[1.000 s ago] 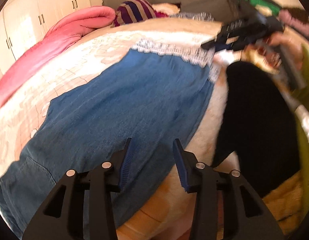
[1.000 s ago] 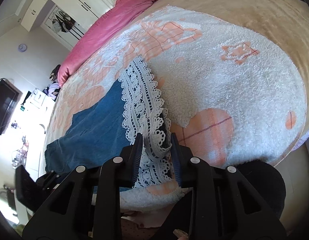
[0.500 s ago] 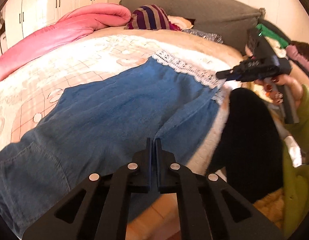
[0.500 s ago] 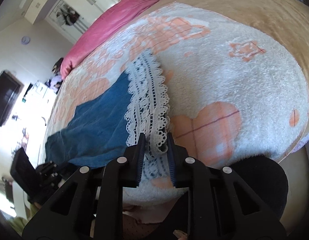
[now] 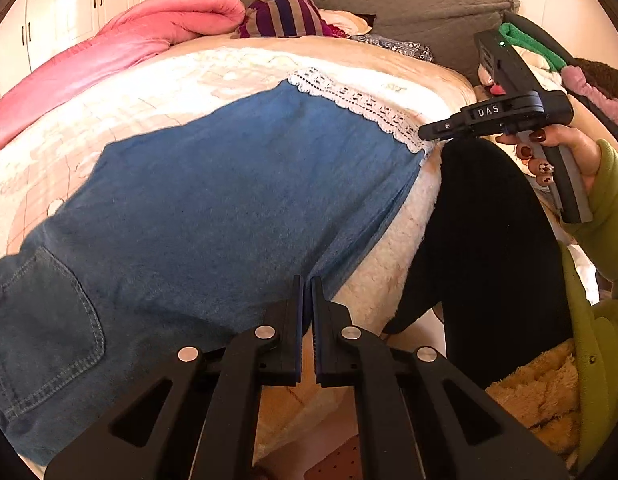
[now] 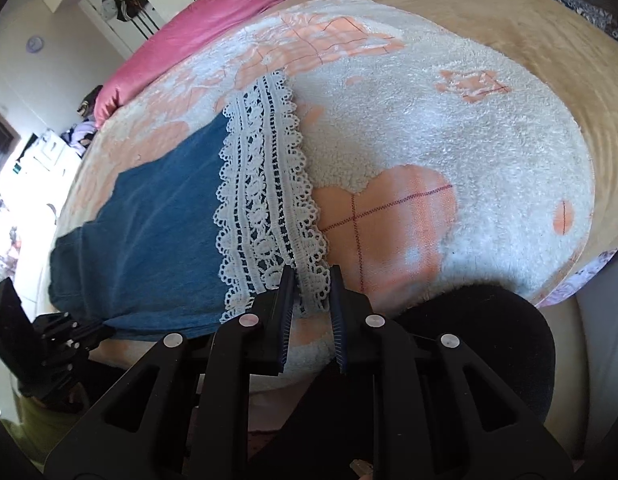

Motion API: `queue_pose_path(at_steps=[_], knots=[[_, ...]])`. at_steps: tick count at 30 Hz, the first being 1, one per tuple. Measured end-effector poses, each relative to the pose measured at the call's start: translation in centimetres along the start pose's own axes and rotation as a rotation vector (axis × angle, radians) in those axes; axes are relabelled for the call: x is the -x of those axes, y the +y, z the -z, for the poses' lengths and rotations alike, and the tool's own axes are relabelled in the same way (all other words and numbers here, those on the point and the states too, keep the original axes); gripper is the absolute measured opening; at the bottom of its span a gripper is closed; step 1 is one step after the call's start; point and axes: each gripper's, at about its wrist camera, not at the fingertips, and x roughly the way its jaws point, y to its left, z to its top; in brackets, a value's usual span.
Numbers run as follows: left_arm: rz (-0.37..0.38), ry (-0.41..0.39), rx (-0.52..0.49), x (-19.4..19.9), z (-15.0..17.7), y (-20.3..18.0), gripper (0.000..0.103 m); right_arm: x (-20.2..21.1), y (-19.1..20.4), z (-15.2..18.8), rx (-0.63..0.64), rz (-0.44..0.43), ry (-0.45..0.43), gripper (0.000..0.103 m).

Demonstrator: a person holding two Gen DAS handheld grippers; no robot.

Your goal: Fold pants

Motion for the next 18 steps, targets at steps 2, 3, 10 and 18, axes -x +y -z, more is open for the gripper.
queue_pose_path(at_steps=[2,3,10,18], knots=[[0.009,-0.005,0.020,0.6,0.2,0.4,0.006,0.9,0.2,-0.1,0.008,0.005,-0.030,0.024],[0.017,-0.016,0.032,1.2,0.2,0.5,0.006,1.5,0.3,-0.2,0.017,0.008,-0.055,0.026],[-0.069,-0.145,0.237,8.3,2.3,5.2,0.039,3.1,5.7,-1.2,0.218,-0.115,-0.119,0.038],[-0.409,-0.226,0.635,15.0,7.1,14.1,0.069,-3.6,10.7,-1.7,0.401,-0.068,0.042,0.049]])
